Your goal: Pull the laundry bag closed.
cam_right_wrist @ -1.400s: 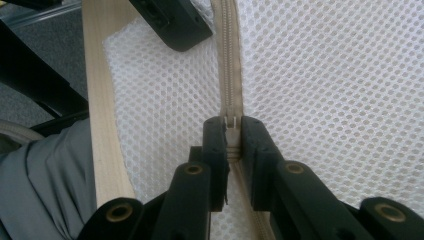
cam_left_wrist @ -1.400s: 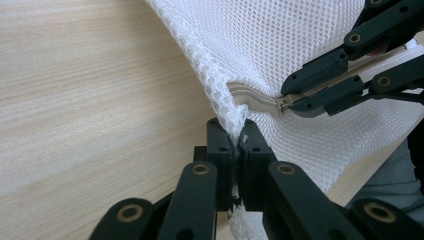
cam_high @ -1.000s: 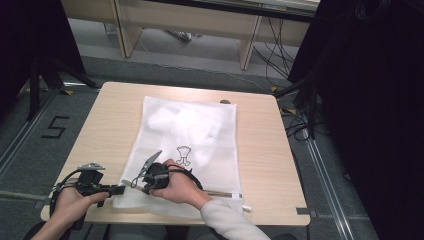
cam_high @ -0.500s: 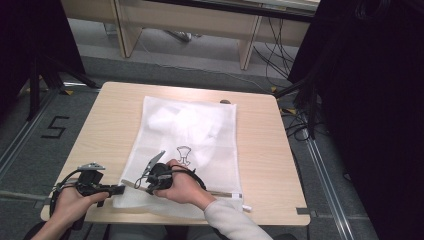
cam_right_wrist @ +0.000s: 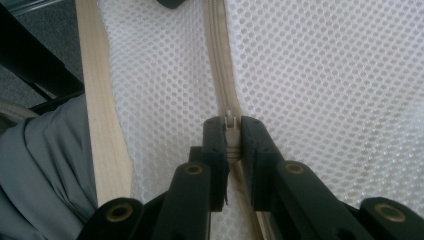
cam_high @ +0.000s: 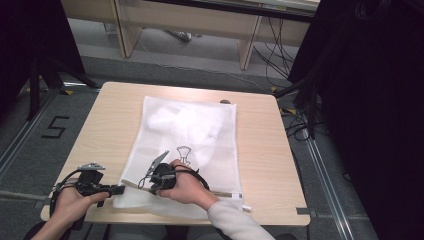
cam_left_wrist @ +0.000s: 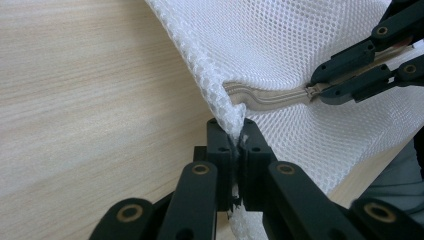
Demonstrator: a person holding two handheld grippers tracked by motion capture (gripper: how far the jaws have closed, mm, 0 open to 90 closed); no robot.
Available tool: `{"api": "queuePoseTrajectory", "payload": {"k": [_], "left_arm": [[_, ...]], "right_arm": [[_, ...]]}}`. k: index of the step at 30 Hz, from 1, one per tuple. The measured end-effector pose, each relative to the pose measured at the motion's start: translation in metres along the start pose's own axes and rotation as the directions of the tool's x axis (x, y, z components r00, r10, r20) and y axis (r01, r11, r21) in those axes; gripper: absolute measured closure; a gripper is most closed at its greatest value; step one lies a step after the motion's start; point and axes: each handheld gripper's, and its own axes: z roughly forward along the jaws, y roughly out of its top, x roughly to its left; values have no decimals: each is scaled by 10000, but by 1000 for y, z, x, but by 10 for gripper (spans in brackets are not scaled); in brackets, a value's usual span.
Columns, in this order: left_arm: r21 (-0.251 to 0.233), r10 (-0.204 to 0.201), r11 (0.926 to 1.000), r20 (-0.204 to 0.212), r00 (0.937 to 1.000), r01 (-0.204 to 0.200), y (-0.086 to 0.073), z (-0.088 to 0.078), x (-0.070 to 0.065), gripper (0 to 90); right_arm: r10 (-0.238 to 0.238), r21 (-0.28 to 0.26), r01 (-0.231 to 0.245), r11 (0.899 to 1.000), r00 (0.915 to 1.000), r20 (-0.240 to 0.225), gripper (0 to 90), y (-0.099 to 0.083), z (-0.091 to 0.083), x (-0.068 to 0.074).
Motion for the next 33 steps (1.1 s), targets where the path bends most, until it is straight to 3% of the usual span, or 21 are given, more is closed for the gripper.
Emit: {"api": "queuePoseTrajectory", "payload": {"k": [5,7,8,9,11,13,20,21,24,32,33], "left_arm": [[-91,-168,9998,25,9999,169,0,1,0,856],[-76,-150,9999,17,9999,150,0,1,-1,856],[47,-14,10000,-12,10000,14,0,0,0,856],[-66,-134,9999,10,9999,135,0,1,0,856],[-88,-155,9998,23,9999,155,0,1,-1,856],[45,8,10000,-25,10000,-8,0,0,0,856],[-87,-139,9999,-13,9999,139,0,1,0,856],[47,-2,10000,-35,10000,2,0,0,0,856],[-100,-199,9998,1,9998,199,0,1,0,856],[-87,-152,9998,-6,9999,152,0,1,0,856],[51,1,10000,-61,10000,-1,0,0,1,856]], "right_arm": [[89,12,-89,10000,10000,43,824,-6,-3,-3],[242,-32,-242,9997,9997,-11,824,-7,-4,-4],[228,-50,-228,9997,9997,-14,825,-7,-4,-4],[9,-71,-9,10000,10000,-18,825,-7,-4,-4],[211,-71,-211,9998,9998,-17,825,-7,-4,-3],[93,-42,-93,9999,9999,-37,825,-7,-5,-4],[263,24,-263,9997,9996,34,825,-14,-8,-6],[299,-15,-299,9996,9996,-20,824,-14,-9,-7],[295,-44,-294,9996,9995,78,825,-16,-10,-7],[229,-170,-229,9996,9997,13,825,-20,-12,-8],[326,-113,-325,9994,9995,54,825,-20,-12,-8]]}}
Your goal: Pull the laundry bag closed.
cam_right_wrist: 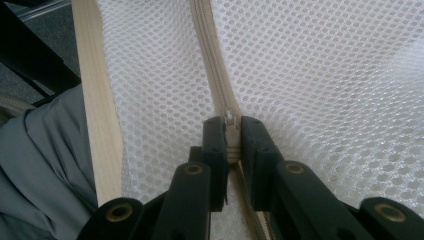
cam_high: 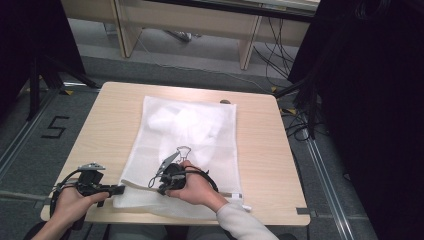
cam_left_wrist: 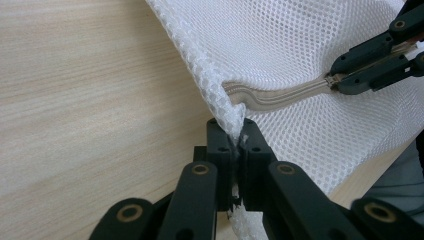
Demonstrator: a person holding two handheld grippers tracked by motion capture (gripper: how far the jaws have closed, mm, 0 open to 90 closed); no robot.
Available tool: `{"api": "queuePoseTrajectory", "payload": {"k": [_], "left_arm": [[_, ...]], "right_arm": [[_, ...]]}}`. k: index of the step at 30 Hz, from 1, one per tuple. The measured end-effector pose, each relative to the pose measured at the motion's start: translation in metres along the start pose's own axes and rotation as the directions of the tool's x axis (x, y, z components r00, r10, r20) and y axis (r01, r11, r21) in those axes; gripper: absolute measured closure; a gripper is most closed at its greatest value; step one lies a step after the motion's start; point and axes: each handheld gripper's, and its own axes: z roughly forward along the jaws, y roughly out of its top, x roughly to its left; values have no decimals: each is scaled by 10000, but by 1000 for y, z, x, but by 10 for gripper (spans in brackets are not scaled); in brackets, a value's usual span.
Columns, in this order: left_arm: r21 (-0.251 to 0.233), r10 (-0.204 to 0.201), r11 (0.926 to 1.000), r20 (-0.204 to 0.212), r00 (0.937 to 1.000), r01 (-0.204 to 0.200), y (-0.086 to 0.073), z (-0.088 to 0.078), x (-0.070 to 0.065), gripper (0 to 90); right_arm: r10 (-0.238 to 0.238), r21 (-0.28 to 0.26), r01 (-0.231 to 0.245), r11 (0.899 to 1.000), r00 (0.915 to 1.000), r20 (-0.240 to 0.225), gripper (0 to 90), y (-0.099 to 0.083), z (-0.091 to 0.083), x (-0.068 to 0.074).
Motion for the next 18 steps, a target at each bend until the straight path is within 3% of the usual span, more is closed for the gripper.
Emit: {"api": "queuePoseTrajectory", "payload": {"k": [2,16,18], "left_arm": [[-159,-193,9997,49,9998,194,0,1,-1,856],[-126,-184,9998,-38,9998,183,0,1,0,856],[-162,-201,9997,8,9998,201,0,1,-1,855]], "right_arm": [[7,23,-7,10000,10000,20,824,0,0,0],[199,-23,-199,9998,9998,25,825,-6,-4,-3],[50,-72,-51,10000,10000,-68,825,-7,-5,-4]]}}
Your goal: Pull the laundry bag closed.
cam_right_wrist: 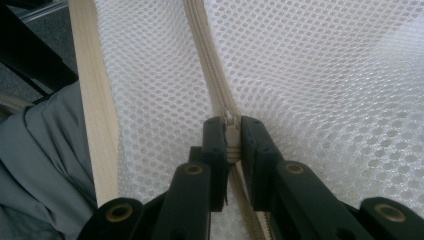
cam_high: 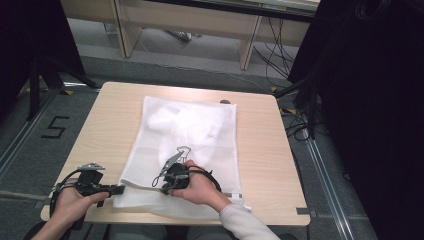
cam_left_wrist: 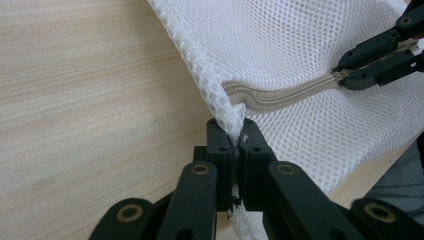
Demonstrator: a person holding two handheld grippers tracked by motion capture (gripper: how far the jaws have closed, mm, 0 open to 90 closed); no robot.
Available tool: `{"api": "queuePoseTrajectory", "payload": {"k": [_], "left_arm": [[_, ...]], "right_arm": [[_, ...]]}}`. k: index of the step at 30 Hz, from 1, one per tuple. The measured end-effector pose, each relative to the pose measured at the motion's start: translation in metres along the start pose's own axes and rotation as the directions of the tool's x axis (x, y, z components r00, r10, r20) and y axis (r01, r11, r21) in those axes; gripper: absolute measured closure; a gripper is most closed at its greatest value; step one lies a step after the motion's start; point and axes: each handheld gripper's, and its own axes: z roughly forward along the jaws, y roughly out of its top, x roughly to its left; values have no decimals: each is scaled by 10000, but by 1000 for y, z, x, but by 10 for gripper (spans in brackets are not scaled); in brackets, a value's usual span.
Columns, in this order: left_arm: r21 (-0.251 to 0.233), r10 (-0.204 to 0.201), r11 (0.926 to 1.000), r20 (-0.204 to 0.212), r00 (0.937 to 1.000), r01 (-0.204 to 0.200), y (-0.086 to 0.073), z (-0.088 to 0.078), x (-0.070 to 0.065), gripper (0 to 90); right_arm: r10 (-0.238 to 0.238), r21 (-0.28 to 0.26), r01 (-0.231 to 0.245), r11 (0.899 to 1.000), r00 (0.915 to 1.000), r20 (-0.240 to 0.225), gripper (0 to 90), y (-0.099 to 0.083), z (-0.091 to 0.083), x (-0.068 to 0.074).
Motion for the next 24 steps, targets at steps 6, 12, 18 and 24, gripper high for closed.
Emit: {"api": "queuePoseTrajectory", "payload": {"k": [6,12,18,24], "left_arm": [[0,2,10000,-4,10000,-2,0,0,0,856],[117,128,9998,-25,9999,-128,0,-1,2,856],[103,143,9998,-16,9999,-143,0,-1,2,855],[111,139,9998,-39,9999,-139,0,-1,2,856]], "right_arm": [[255,19,-255,9997,9997,14,825,-1,-3,0],[279,-28,-279,9996,9996,8,825,-3,-5,-2],[202,-88,-202,9998,9998,10,825,-4,-6,-3],[360,-85,-360,9993,9994,6,825,-6,-8,-4]]}}
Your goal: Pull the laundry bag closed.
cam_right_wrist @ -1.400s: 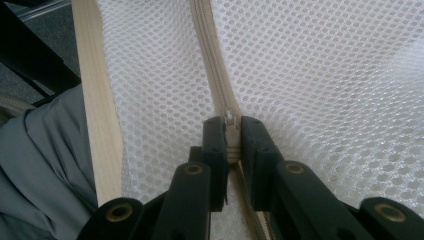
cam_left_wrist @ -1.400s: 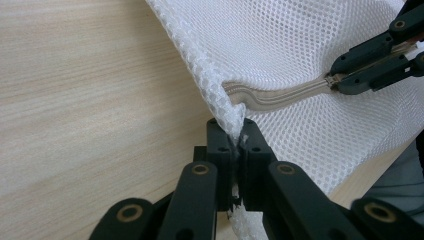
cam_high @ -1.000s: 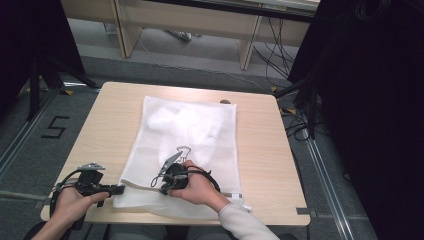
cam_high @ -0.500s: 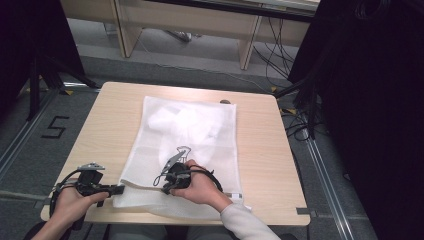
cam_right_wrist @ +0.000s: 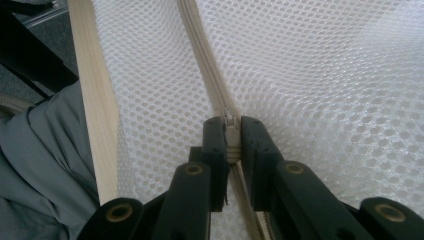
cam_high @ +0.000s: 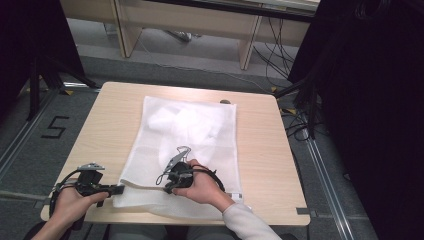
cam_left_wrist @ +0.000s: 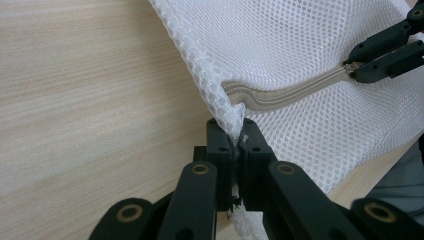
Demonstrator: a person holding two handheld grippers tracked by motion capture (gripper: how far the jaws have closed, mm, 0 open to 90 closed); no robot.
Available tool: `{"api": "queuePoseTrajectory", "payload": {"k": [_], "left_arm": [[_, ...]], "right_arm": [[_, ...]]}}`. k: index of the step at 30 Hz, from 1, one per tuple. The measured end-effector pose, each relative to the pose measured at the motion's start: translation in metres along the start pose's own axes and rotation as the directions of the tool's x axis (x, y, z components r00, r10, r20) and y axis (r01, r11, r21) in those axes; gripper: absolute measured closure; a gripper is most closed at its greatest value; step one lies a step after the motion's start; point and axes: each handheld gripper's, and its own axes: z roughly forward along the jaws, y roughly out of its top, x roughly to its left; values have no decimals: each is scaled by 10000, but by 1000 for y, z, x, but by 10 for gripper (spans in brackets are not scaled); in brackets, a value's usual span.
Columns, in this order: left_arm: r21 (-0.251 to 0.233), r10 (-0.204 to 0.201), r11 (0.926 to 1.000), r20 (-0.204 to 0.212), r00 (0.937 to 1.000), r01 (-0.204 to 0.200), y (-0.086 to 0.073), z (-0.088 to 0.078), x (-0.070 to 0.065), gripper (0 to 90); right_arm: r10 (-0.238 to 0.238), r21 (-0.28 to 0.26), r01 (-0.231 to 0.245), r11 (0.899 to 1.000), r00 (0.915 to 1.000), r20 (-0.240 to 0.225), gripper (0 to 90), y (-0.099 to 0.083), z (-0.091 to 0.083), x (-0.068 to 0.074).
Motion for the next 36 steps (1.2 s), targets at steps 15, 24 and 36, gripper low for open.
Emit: {"api": "queuePoseTrajectory", "payload": {"k": [15,24,36], "left_arm": [[-16,-10,10000,-81,10000,10,0,1,0,854],[3,-4,10000,-126,9999,4,0,1,0,855],[150,183,9997,-96,9998,-181,0,-1,1,855]], "right_arm": [[25,79,-26,10000,9999,131,825,-3,-5,-1],[15,64,-16,10000,10000,98,825,-5,-8,-2],[-35,42,34,10000,9999,158,825,-9,-13,-4]]}}
